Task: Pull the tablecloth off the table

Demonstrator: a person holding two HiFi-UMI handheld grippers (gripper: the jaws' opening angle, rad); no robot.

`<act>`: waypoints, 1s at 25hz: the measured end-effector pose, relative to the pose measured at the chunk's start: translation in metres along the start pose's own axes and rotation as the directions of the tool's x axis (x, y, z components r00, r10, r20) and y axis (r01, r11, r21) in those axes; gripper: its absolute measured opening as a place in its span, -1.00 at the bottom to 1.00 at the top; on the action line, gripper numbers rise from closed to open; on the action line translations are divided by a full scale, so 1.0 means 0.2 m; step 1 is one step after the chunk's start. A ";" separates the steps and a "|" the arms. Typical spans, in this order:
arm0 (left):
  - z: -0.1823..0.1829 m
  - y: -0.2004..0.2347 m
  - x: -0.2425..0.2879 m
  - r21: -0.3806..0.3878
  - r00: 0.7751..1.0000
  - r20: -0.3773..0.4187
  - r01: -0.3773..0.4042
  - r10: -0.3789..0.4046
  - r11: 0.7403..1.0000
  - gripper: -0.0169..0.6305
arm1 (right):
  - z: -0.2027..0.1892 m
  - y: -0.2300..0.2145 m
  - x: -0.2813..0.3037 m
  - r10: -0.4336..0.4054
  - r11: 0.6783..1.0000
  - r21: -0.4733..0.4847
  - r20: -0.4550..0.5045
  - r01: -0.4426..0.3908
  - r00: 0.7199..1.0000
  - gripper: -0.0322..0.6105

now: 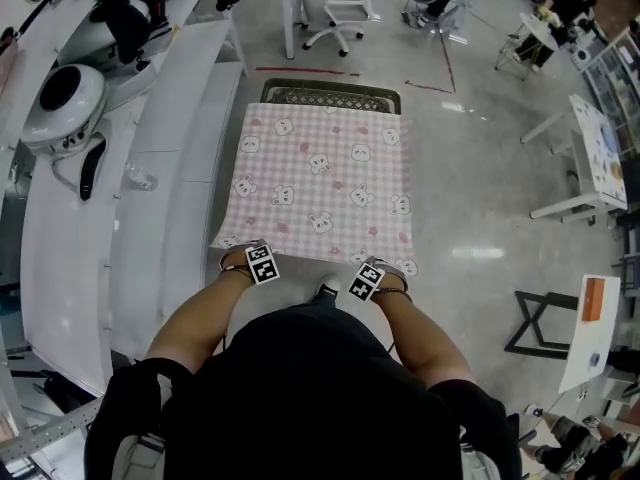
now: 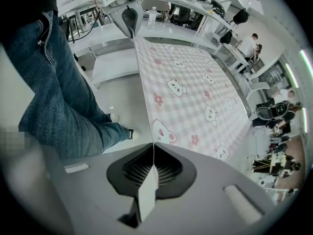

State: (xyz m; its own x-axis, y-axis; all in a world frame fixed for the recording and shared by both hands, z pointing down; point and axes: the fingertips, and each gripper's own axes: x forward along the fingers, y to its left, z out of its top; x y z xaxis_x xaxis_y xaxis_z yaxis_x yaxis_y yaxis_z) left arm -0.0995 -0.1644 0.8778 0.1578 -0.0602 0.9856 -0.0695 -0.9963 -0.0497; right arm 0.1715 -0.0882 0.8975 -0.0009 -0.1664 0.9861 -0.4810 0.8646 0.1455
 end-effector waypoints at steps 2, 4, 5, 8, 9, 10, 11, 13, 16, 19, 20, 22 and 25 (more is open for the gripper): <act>-0.03 -0.03 -0.02 0.008 1.000 0.009 0.001 -0.001 1.000 -0.94 | 0.01 0.04 -0.03 -0.014 1.000 0.009 -0.006 0.014 1.000 -0.82; -0.04 -0.08 -0.04 0.020 1.000 0.020 0.002 -0.002 1.000 -0.94 | 0.00 0.09 -0.06 -0.028 0.999 0.017 -0.011 0.028 1.000 -0.82; -0.05 -0.11 -0.05 0.027 1.000 0.025 0.003 -0.004 1.000 -0.94 | -0.01 0.11 -0.07 -0.034 0.999 0.024 -0.014 0.034 0.999 -0.82; -0.09 -0.19 -0.08 0.047 0.999 0.040 0.011 -0.012 0.999 -0.94 | -0.01 0.20 -0.10 -0.046 0.998 0.046 -0.025 0.047 0.999 -0.82; -0.11 -0.21 -0.08 0.053 0.999 0.043 0.014 -0.017 0.998 -0.94 | -0.01 0.23 -0.11 -0.050 0.997 0.051 -0.028 0.052 0.998 -0.82; -0.13 -0.24 -0.09 0.060 0.999 0.045 0.018 -0.021 0.998 -0.94 | -0.01 0.27 -0.12 -0.054 0.997 0.057 -0.030 0.056 0.998 -0.82; -0.14 -0.27 -0.09 0.066 0.999 0.048 0.021 -0.024 0.998 -0.94 | -0.01 0.30 -0.13 -0.058 0.996 0.063 -0.032 0.060 0.998 -0.82; -0.16 -0.32 -0.11 0.077 0.998 0.054 0.025 -0.029 0.997 -0.94 | -0.02 0.35 -0.16 -0.067 0.995 0.077 -0.034 0.070 0.997 -0.82; -0.19 -0.39 -0.14 0.078 0.996 0.072 0.039 -0.045 0.996 -0.94 | -0.03 0.43 -0.19 -0.082 0.992 0.097 -0.037 0.085 0.996 -0.82; -0.22 -0.47 -0.16 0.074 0.994 0.094 0.056 -0.063 0.996 -0.94 | -0.04 0.51 -0.22 -0.090 0.989 0.115 -0.042 0.094 0.995 -0.81; -0.24 -0.49 -0.17 0.076 0.993 0.097 0.058 -0.065 0.995 -0.94 | -0.04 0.54 -0.23 -0.092 0.988 0.120 -0.044 0.097 0.995 -0.82; -0.26 -0.53 -0.17 0.079 0.992 0.102 0.060 -0.068 0.995 -0.94 | -0.04 0.59 -0.24 -0.095 0.986 0.130 -0.047 0.101 0.994 -0.82; -0.30 -0.59 -0.18 0.079 0.991 0.109 0.071 -0.079 0.994 -0.94 | -0.04 0.67 -0.25 -0.098 0.984 0.142 -0.052 0.105 0.994 -0.82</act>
State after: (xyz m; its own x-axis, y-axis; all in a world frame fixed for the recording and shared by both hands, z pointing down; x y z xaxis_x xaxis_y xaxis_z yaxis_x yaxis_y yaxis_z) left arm -0.1556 -0.0412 0.8586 0.2692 0.0125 0.9630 0.0200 -0.9998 0.0074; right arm 0.1150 0.0399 0.8676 0.0924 -0.2255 0.9698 -0.5984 0.7660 0.2351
